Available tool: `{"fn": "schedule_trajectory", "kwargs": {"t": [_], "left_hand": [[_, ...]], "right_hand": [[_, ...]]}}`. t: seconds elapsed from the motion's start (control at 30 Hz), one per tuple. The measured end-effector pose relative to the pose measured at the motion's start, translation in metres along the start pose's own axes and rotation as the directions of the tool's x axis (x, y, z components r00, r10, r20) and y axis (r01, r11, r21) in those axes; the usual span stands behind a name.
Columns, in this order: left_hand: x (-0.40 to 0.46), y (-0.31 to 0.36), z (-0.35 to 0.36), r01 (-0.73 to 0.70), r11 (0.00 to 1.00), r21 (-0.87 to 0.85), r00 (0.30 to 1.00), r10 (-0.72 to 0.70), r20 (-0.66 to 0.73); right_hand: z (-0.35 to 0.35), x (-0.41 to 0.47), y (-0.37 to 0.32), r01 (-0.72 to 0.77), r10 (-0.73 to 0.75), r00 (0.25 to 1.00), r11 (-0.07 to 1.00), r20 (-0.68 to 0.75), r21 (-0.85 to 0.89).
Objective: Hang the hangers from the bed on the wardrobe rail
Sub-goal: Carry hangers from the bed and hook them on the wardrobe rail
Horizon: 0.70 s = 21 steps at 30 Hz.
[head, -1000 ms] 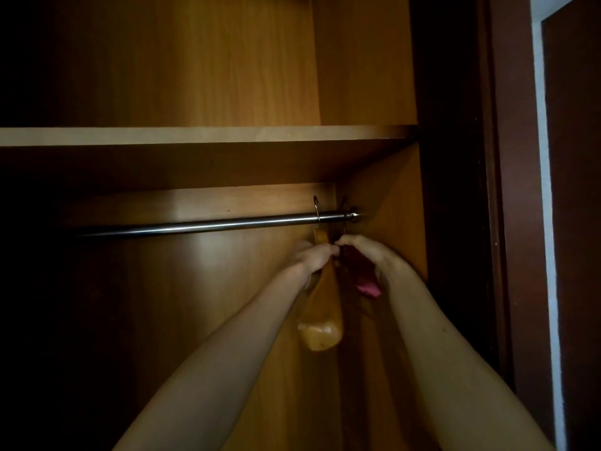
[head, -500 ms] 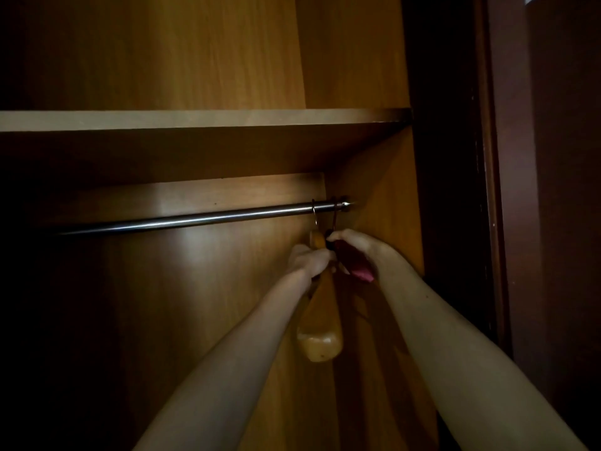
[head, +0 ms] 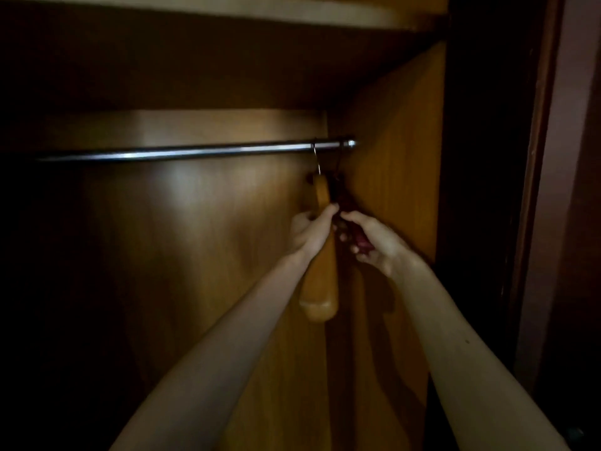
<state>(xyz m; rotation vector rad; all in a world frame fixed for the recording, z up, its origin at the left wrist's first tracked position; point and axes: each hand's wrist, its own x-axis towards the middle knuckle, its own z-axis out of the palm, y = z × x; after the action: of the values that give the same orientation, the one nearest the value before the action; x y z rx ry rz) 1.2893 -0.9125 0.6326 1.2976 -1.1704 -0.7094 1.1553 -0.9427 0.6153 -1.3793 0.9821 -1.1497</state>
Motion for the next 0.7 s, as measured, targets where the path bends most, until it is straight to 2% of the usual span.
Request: {"fn": "schedule_trajectory", "kwargs": {"t": [0.13,0.2,0.27,0.33,0.4,0.5,0.57,0.67,0.7], "left_hand": [[-0.036,-0.050,-0.009,0.004,0.987,-0.158,0.997,-0.016,-0.076],[-0.055,-0.090,-0.010,0.031,0.984,-0.176,0.994,-0.049,-0.097],[-0.075,-0.141,-0.009,0.099,0.985,-0.143,0.993,-0.107,-0.048],[-0.097,-0.201,-0.007,0.212,0.977,-0.017,0.974,-0.209,0.084],[-0.124,-0.271,-0.006,0.321,0.932,0.171,0.902,-0.356,0.245],[-0.182,-0.366,-0.007,0.382,0.828,0.412,0.724,-0.545,0.423],[-0.226,-0.420,-0.008,0.317,0.742,0.591,0.629,-0.631,0.455],[-0.292,-0.485,-0.014,0.255,0.658,0.709,0.501,-0.717,0.485],[-0.316,-0.504,-0.015,0.219,0.613,0.759,0.429,-0.760,0.489]], "right_hand": [[0.004,-0.043,0.063,0.034,-0.039,0.998,0.995,-0.049,-0.092],[0.007,-0.068,0.103,-0.002,-0.004,0.999,0.992,-0.043,-0.123],[0.014,-0.096,0.147,-0.096,0.090,0.995,0.980,-0.043,-0.172],[0.019,-0.122,0.196,-0.224,0.217,0.975,0.953,-0.056,-0.203],[0.025,-0.150,0.244,-0.357,0.348,0.934,0.909,-0.081,-0.216],[0.026,-0.192,0.321,-0.544,0.535,0.838,0.801,-0.106,-0.251],[0.022,-0.224,0.379,-0.665,0.649,0.744,0.699,-0.159,-0.264],[0.017,-0.289,0.451,-0.814,0.788,0.579,0.544,-0.207,-0.206],[0.015,-0.316,0.471,-0.858,0.829,0.513,0.485,-0.222,-0.170]]}}
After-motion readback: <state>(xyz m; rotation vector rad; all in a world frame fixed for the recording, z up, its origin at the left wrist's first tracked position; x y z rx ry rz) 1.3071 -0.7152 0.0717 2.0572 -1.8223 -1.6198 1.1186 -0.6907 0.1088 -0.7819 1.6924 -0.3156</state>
